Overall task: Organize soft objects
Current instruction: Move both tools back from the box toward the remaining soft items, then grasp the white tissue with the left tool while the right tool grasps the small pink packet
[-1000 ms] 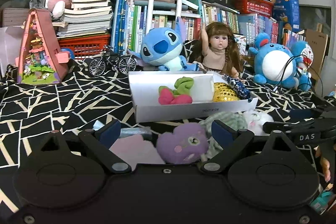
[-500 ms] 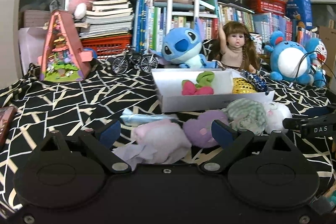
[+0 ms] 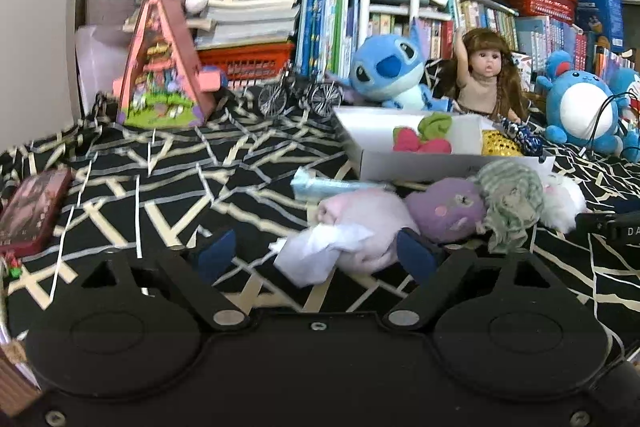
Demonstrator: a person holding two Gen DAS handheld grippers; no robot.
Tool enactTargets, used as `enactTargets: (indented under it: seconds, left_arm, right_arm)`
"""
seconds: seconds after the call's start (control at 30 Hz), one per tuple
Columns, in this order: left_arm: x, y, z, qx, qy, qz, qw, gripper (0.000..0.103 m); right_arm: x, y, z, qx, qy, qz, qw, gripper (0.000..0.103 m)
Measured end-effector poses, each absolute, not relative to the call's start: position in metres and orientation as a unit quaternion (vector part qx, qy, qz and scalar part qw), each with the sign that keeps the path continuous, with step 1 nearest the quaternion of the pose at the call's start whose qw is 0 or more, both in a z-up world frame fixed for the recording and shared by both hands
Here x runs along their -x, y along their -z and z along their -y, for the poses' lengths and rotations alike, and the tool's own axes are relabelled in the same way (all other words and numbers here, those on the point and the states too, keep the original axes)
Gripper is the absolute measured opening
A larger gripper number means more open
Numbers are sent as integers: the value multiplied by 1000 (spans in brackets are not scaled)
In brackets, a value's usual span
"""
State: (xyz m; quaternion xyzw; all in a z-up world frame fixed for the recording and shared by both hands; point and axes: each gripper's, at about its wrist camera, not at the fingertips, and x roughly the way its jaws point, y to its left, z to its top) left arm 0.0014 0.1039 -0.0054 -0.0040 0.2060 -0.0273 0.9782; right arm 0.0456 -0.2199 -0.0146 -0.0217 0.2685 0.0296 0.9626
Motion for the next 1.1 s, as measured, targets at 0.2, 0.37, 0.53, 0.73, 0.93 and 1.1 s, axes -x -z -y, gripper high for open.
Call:
enactTargets:
  seconds: [0.2, 0.37, 0.53, 0.73, 0.93, 1.1]
  left_arm:
    - [5, 8, -119, 30, 28, -223, 974, 60]
    - [13, 9, -122, 27, 9, -220, 975, 51]
    - [13, 13, -129, 46, 1, -232, 972, 51]
    - [6, 17, -128, 60, 8, -239, 969, 51]
    - [-2, 19, -123, 58, 11, -238, 969, 51]
    - [-9, 25, -123, 64, 10, -244, 967, 52]
  right_arm:
    - [-45, 17, 220, 16, -28, -265, 964, 95]
    - [-44, 15, 217, 18, -28, -253, 967, 89]
    - [-45, 14, 216, 11, -32, -251, 967, 83]
    - [-44, 16, 211, 22, -36, -257, 966, 76]
    - [-44, 17, 211, 21, -26, -261, 965, 69]
    - [-45, 19, 213, 23, -21, -263, 964, 67]
